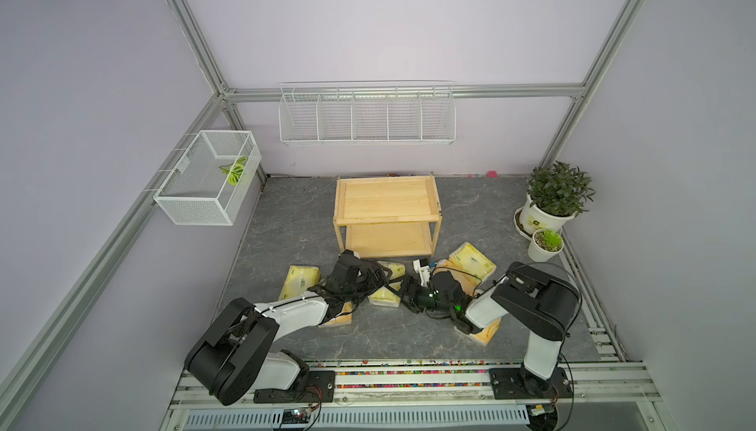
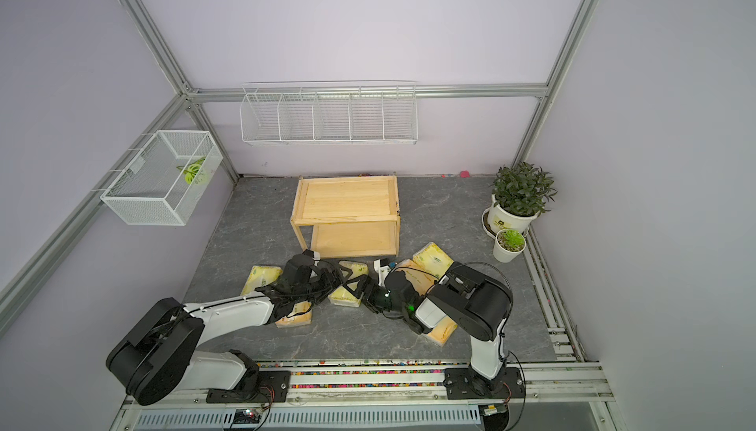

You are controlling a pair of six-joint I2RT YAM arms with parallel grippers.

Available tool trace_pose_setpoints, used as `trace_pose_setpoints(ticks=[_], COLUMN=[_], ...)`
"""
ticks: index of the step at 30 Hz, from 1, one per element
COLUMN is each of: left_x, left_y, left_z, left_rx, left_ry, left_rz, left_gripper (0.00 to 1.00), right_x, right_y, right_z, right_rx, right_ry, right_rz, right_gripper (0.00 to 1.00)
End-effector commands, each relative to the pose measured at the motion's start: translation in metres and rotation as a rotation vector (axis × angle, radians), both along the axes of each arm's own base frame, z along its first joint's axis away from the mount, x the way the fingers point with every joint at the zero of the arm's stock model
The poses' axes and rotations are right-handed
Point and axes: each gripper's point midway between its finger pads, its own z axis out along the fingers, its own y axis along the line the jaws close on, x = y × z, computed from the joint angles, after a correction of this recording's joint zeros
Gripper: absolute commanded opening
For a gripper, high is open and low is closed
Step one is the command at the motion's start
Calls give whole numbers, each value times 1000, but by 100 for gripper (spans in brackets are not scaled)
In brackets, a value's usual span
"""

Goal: Place the tissue boxes on the shelf by color
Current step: Pick up the box of tissues from the center of the board.

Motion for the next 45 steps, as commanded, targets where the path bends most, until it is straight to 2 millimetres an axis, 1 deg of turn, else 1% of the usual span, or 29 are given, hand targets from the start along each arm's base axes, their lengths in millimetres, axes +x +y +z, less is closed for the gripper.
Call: trace_pose_setpoints(ticks=[1,3,6,9,13,19,24,26,29,30,34,38,42,45], left_x=[-16,-16,-16,-16,-15,-13,-12,-10,-4,-1,8,12,14,15], left_y=[3,2,2,4,5,8,10,11,15,17,25,36,53,68], left_z=[-11,-10,-8,-5,0,8,14,19,35,43,72,104,139,160], left_rx=[23,21,23,33,48,58,72,86,120,133,175,205,227,228], left_ry=[50,49,45,37,21,0,-12,-27,-63,-80,-147,-217,-288,-314], left_rz=[-33,-37,-39,-41,-48,-39,-38,-40,-31,-24,9,39,87,121], left_gripper=[100,100,100,100,100,100,100,100,100,100,100,100,100,100], right_x=[-19,-18,-16,-14,-16,-19,-19,-18,-18,-17,-15,-15,-15,-13], right_y=[-15,-13,-9,-9,-13,-12,-11,-11,-9,-8,-4,2,11,17], right_z=[-51,-53,-50,-49,-51,-48,-46,-43,-37,-35,-25,-15,1,11], right_rx=[-130,-115,-62,-15,-2,10,17,23,39,43,60,67,86,99], right_ry=[137,138,128,128,136,133,129,126,120,119,105,92,68,51], right_rz=[7,5,2,-18,-29,-15,-12,-13,-11,-12,-10,-6,0,3], right_gripper=[86,78,70,69,67,53,49,45,37,36,36,35,35,35])
